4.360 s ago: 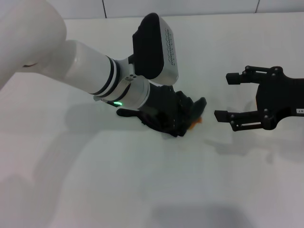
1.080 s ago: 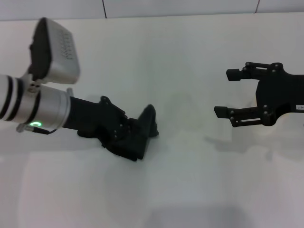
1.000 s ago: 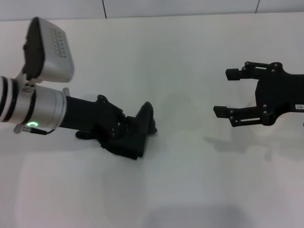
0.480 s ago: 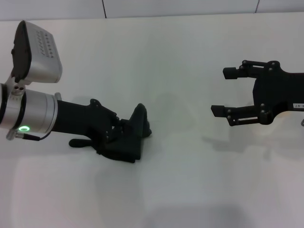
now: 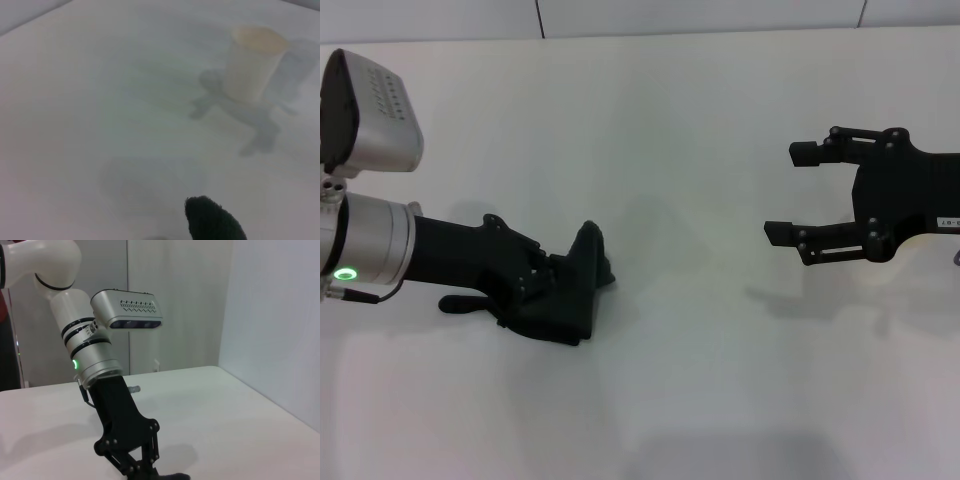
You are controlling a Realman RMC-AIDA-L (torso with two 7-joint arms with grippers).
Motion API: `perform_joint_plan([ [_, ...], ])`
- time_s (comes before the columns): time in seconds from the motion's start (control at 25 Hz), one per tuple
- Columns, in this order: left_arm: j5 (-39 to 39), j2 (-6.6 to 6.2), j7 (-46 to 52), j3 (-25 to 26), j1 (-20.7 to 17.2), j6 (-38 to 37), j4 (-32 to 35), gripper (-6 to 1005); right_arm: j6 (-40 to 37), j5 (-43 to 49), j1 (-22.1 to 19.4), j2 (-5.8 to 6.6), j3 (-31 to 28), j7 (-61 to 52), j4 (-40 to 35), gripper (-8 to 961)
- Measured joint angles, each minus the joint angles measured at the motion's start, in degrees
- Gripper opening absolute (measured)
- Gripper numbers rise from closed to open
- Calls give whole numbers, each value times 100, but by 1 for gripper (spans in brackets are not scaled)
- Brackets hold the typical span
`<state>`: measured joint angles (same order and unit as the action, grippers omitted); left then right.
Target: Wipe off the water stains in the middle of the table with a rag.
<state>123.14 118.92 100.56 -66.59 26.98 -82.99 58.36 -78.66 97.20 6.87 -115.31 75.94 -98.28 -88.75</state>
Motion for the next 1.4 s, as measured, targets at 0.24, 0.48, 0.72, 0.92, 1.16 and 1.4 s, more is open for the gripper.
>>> perform_joint_plan([
  [0.24, 11, 14, 188, 62, 16, 26, 7, 158, 0, -3, 9, 0, 2, 2, -2, 868],
  [0.48, 15, 23, 305, 61, 42, -77, 74, 305, 0, -7, 8, 0, 9, 2, 4, 869],
  [0.72, -329, 10, 78, 69, -75, -420, 473, 513, 0, -9, 7, 0, -13, -15, 22, 868],
  [0.92, -770, -50, -108, 434, -101, -1133, 701, 712, 0, -9, 31, 0, -53, -24, 82, 869],
  [1.16, -1135, -59, -232, 948, -122, -2276, 1061, 873, -28, -7, 145, 10, -175, -42, 298, 869],
  [1.4, -1463, -126, -216, 1021, -424, -2656, 1513, 893, -262, 39, 221, 26, -402, -153, 510, 868],
])
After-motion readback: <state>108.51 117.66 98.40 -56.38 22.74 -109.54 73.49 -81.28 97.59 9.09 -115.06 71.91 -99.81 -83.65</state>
